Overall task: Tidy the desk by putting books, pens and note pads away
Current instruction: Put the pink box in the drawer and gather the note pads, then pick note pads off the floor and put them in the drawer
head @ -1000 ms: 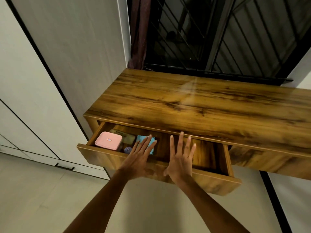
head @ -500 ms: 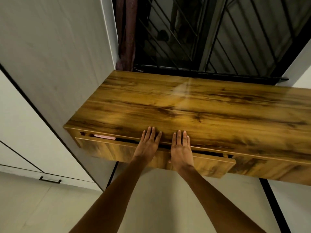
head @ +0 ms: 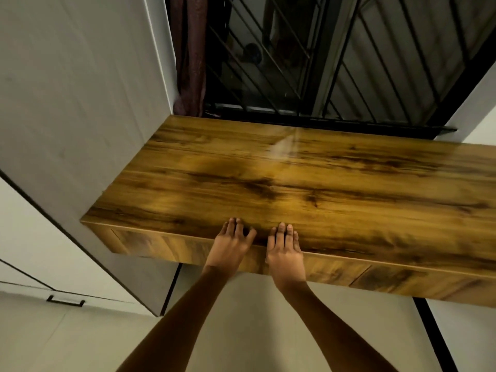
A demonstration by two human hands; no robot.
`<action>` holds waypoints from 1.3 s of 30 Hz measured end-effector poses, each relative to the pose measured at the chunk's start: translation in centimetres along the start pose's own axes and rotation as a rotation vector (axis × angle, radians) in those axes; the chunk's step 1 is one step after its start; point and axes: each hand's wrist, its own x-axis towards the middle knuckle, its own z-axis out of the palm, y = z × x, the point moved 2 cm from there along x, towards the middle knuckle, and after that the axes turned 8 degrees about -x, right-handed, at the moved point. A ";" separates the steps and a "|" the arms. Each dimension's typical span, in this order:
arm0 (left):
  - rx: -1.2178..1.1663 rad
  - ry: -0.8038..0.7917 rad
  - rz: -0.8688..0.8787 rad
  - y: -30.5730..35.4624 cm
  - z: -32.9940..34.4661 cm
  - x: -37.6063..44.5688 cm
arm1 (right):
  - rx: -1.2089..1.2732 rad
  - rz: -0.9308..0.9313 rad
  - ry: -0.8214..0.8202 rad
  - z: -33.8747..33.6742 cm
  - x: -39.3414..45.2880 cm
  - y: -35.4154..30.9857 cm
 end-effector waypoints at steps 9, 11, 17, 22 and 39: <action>-0.064 -0.058 -0.069 1.4 -1.4 0.1 | 0.008 -0.030 -0.183 -1.7 0.0 0.5; -0.088 -0.138 -0.084 1.3 -1.7 0.0 | 0.032 -0.063 -0.186 -2.4 -0.3 1.5; -0.218 -0.223 -0.219 1.8 -3.2 -0.6 | 0.169 0.066 -0.038 -4.7 -2.5 4.9; -0.165 0.032 -0.197 4.4 -6.9 -1.6 | 0.151 0.300 0.101 -7.2 -5.3 9.3; -0.169 0.159 0.195 22.8 -10.8 5.5 | 0.082 0.588 0.053 -5.9 -15.2 27.9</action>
